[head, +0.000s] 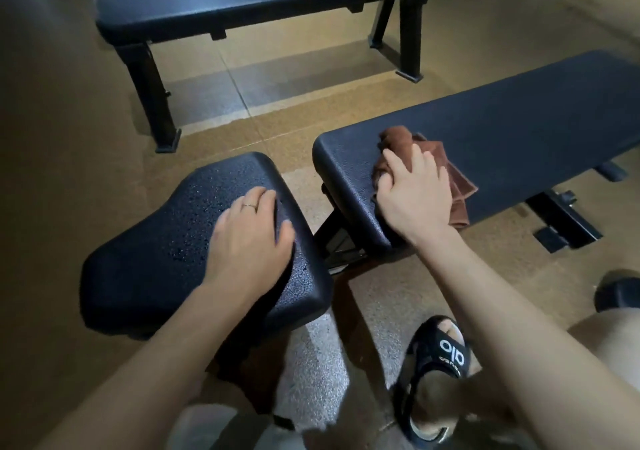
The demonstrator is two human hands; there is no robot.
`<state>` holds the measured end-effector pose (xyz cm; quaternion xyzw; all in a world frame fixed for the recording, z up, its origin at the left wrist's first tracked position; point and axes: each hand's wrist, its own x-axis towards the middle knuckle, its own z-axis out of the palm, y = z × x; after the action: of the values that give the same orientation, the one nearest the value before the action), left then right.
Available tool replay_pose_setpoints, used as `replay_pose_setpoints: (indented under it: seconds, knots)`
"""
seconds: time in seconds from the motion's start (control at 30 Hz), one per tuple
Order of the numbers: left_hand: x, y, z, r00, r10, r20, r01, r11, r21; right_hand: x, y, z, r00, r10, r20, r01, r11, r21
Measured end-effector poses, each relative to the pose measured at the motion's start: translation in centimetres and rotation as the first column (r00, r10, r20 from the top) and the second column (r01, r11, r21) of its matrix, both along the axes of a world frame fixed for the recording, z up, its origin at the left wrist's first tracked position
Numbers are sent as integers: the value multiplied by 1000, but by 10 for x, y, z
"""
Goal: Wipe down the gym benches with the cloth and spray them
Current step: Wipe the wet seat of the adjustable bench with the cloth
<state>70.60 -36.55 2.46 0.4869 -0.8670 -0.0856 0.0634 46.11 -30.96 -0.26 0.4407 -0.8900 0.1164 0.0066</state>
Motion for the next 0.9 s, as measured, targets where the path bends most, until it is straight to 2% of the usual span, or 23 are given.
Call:
replay_pose_setpoints:
  seconds: [0.07,0.13,0.2,0.27,0.37,0.47,0.53,0.73,0.9]
  knots:
    - [24,-23,3,999,47,22,-46,997,-54,18,-25,0,999,42,26,-43,999,29]
    - [52,-42,2,989,128,68,-122,988,-96,38,-38,-1,983,186,3,-186,982,25]
    - [76,-56,-1,969,225,106,-222,974,-43,44,-45,-3,941,333,-54,-332,943,41]
    - [88,-63,-4,950,291,117,-297,954,41,35,-59,-1,910,410,-58,-405,911,74]
    - [91,-59,-14,942,306,136,-312,950,22,17,-97,4,909,415,-22,-413,908,71]
    - [90,-54,-19,944,320,84,-320,947,-14,18,-120,6,939,342,-33,-339,938,72]
    - [90,-54,-21,945,318,81,-316,948,-26,30,-109,1,938,341,-58,-336,938,83]
    - [93,-55,-25,946,317,63,-316,949,-20,42,-11,-16,826,549,-130,-546,836,65]
    - [92,-55,-24,942,328,67,-327,945,-16,28,-57,-13,849,515,-120,-520,854,-5]
